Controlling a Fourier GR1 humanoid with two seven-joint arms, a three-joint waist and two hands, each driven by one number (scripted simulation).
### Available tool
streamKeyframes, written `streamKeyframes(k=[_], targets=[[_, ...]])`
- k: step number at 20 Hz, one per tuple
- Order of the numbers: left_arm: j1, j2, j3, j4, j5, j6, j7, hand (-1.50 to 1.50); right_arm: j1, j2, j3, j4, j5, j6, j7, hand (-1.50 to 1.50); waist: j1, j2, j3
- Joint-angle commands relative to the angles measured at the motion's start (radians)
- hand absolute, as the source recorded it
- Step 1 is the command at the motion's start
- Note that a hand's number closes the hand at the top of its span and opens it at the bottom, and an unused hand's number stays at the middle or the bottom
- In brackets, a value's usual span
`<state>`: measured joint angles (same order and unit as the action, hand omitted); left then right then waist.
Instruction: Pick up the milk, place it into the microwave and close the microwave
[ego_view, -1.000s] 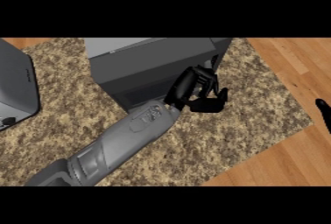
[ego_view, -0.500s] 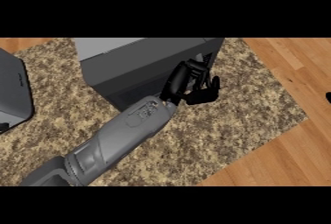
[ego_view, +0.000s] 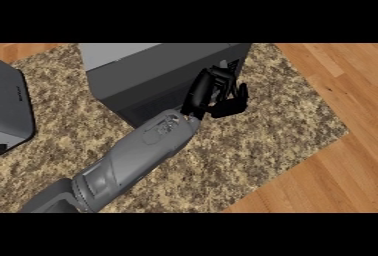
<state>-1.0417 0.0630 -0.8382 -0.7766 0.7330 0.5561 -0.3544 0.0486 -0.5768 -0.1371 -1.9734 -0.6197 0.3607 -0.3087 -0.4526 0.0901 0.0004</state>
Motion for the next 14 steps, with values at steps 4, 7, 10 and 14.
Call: streamKeyframes(k=[4, 7, 10, 14], targets=[[-0.081, -0.060, -0.007, 0.030, 0.015, -0.007, -0.001, 1.50, -0.019, -0.018, -0.012, 0.005, -0.039, 0.009, 0.020, -1.50, -0.027, 0.015, 0.002], [-0.081, -0.060, -0.014, 0.027, 0.017, 0.012, -0.009, 1.50, -0.027, -0.020, -0.017, 0.002, -0.062, 0.015, 0.022, -1.50, -0.041, 0.014, 0.003], [-0.087, -0.059, -0.014, 0.024, 0.023, 0.027, -0.008, 1.50, -0.038, -0.040, -0.031, 0.010, -0.063, 0.015, 0.033, -1.50, -0.033, 0.012, 0.003], [-0.091, -0.059, -0.019, 0.019, 0.028, 0.039, -0.015, 1.50, -0.039, -0.046, -0.027, 0.009, -0.093, 0.029, 0.045, -1.50, -0.042, 0.012, 0.003]])
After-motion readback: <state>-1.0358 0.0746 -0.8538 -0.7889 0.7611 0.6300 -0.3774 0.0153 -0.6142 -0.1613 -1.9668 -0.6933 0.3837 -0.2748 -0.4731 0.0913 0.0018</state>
